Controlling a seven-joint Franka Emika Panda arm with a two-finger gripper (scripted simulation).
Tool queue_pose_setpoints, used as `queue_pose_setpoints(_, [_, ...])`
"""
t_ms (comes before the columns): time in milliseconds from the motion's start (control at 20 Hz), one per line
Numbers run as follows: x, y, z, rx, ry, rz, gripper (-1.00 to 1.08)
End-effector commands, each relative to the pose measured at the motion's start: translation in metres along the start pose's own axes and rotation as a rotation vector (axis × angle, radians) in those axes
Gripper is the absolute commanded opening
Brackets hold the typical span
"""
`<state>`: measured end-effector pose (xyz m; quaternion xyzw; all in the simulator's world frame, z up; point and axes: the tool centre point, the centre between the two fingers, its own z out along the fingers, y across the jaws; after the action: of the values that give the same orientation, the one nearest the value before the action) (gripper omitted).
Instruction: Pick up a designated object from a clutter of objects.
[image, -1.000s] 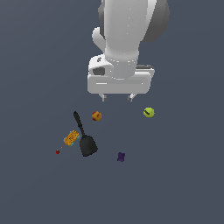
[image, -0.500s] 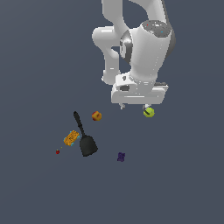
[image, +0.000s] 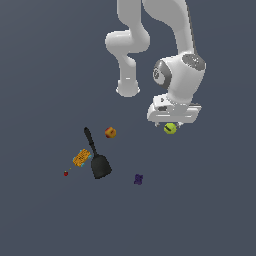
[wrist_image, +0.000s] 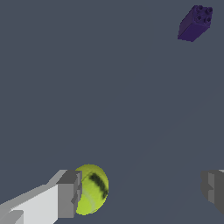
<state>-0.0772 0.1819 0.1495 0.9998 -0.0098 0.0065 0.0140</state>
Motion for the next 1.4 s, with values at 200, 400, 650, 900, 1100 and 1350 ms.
queue_pose_setpoints(200, [-0.043, -0.037, 0.035, 0.016, -0.006, 0.014, 1.00])
queue_pose_setpoints(400, [-0.061, -0.049, 0.048, 0.023, -0.010, 0.019, 1.00])
queue_pose_setpoints(650, [-0.073, -0.057, 0.055, 0.027, -0.013, 0.022, 1.00])
queue_pose_setpoints(900, [-0.073, -0.056, 0.056, 0.027, -0.014, 0.020, 1.00])
queue_pose_setpoints(1100, [-0.074, -0.057, 0.064, 0.027, -0.014, 0.020, 1.00])
queue_pose_setpoints(1350, [-0.075, -0.058, 0.084, 0.027, -0.014, 0.020, 1.00])
